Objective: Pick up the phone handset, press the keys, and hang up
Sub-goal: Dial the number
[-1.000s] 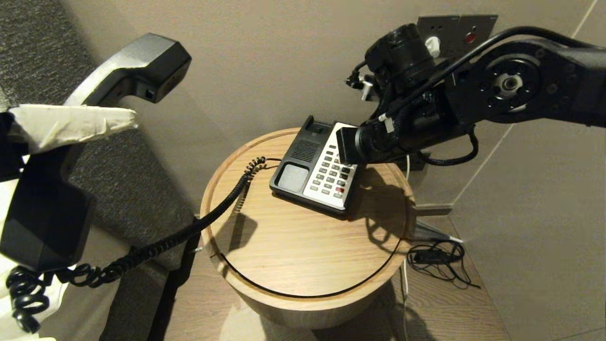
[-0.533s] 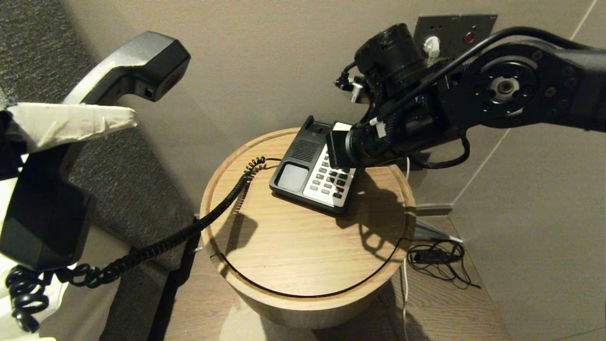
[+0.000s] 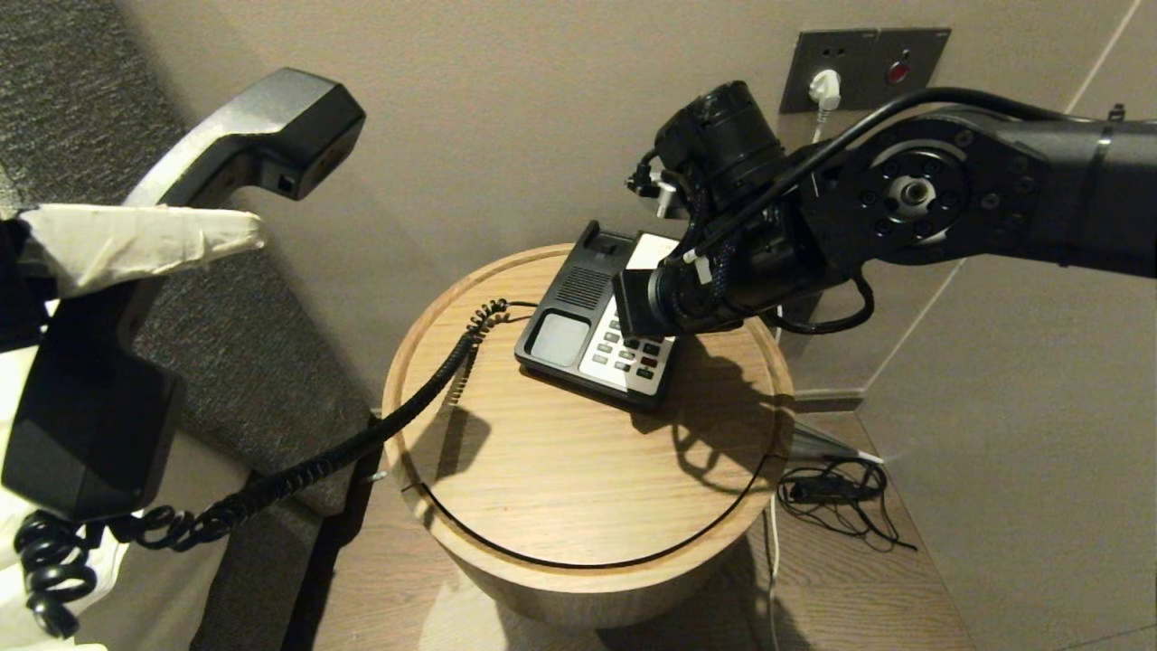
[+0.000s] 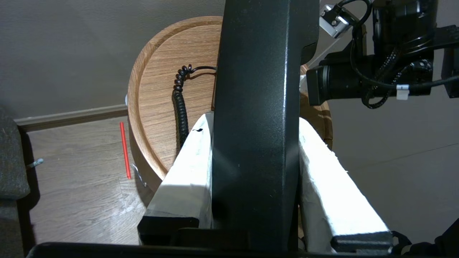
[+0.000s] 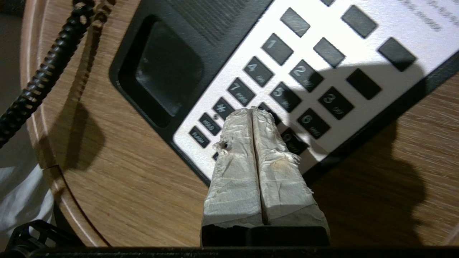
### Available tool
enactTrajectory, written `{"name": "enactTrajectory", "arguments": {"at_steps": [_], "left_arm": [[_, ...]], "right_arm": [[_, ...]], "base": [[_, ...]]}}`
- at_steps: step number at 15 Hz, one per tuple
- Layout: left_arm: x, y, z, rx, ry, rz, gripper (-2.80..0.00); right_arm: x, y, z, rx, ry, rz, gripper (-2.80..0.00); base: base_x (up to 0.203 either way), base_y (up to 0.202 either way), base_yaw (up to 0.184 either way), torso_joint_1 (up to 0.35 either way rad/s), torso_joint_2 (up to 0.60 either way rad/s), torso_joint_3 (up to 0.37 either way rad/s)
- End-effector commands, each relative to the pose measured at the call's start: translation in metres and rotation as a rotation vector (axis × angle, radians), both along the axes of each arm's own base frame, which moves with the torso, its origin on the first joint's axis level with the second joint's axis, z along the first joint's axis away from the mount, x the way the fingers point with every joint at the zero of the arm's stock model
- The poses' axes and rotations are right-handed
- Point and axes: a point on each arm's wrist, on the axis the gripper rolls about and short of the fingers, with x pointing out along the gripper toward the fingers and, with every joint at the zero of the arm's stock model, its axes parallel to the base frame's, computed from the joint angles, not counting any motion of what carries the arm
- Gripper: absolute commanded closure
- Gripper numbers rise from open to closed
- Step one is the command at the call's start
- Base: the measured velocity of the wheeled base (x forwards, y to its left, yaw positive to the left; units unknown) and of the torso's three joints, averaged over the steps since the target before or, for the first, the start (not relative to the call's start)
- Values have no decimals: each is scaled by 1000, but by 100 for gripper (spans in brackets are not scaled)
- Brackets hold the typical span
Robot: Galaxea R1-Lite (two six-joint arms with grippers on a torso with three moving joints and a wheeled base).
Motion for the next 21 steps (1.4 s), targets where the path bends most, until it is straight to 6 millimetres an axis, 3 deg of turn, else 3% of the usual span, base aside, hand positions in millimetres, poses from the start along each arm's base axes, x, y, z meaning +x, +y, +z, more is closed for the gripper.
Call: {"name": "enactTrajectory", "arguments": {"at_steps": [1, 15, 18, 21], "left_arm": [[0, 0, -1, 1, 6, 1, 0], [-2, 1, -2, -3, 7, -12, 0], [-2, 1, -2, -3, 6, -12, 0], [-3, 1, -2, -3, 5, -11, 0]], "right_arm": [[2, -1, -2, -5, 5, -9, 0], [12, -1, -14, -25, 27, -24, 0], [8, -5, -5, -13, 13, -24, 0], [-6, -13, 16, 19, -23, -21, 0]], "base": [[0, 0, 0, 0, 0, 0], [0, 0, 0, 0, 0, 0], [0, 0, 0, 0, 0, 0], [0, 0, 0, 0, 0, 0]]}}
